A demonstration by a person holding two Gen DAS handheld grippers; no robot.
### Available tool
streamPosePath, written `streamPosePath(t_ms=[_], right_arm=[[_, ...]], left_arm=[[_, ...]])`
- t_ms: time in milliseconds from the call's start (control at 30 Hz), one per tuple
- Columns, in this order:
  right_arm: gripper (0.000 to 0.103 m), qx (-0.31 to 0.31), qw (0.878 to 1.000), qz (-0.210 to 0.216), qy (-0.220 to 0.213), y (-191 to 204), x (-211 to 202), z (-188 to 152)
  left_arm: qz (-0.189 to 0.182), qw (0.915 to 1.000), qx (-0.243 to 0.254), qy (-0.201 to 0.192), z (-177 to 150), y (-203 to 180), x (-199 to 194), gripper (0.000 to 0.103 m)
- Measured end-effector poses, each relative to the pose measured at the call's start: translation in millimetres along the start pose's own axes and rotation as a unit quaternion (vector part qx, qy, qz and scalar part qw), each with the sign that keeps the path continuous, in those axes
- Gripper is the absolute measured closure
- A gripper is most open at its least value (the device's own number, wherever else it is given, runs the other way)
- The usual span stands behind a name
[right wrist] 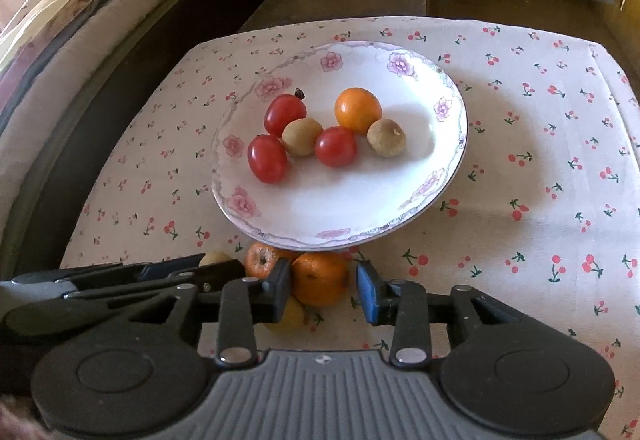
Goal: Organize fruits
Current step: 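Close left gripper on the brown fruit while right gripper closes on the mandarin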
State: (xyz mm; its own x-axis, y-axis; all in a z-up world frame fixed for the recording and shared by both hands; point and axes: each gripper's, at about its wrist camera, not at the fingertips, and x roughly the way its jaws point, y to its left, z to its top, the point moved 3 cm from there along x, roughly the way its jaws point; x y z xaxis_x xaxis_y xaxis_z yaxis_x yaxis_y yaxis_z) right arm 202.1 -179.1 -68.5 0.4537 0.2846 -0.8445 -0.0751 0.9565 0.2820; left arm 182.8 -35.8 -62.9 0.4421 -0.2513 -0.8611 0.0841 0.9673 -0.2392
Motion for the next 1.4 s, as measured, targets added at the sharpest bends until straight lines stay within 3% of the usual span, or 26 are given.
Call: streamPosePath(t_ms=[233,433,567,800,1400], right_arm=[[0.07,-0.014,1.0,-0.013,-0.009,-4.4,4.3,-3.0],[0.07,-0.033,0.999,-0.036,-0.013,-2.1,-0.9,-8.9],[0.07,-0.037,0.998,-0.046,-0.011,-5.5,-6.7,-13.8],[0.07,-0.04,0.998,-0.054,-0.01,-7.4,-18.7,-21.2],[0.07,-0.055,0.997,-0.062,-0.001,-0.4,-47.5,-48.0]], left_arm=[[-0.014,0.9997,-0.021,0.001,3.2,2.3,0.2,0.06],[0.001,0.9999,-0.007,-0.007,5.5,-1.9,2.0,0.054],[0.013,0.9998,0.006,-0.013,6.9,-5.7,4.0,0.056],[0.025,0.9987,0.044,-0.007,-3.1,-15.3,1.1,0.07],[0.005,0.9973,0.074,0.004,-43.8,-25.8,-27.3,0.07]])
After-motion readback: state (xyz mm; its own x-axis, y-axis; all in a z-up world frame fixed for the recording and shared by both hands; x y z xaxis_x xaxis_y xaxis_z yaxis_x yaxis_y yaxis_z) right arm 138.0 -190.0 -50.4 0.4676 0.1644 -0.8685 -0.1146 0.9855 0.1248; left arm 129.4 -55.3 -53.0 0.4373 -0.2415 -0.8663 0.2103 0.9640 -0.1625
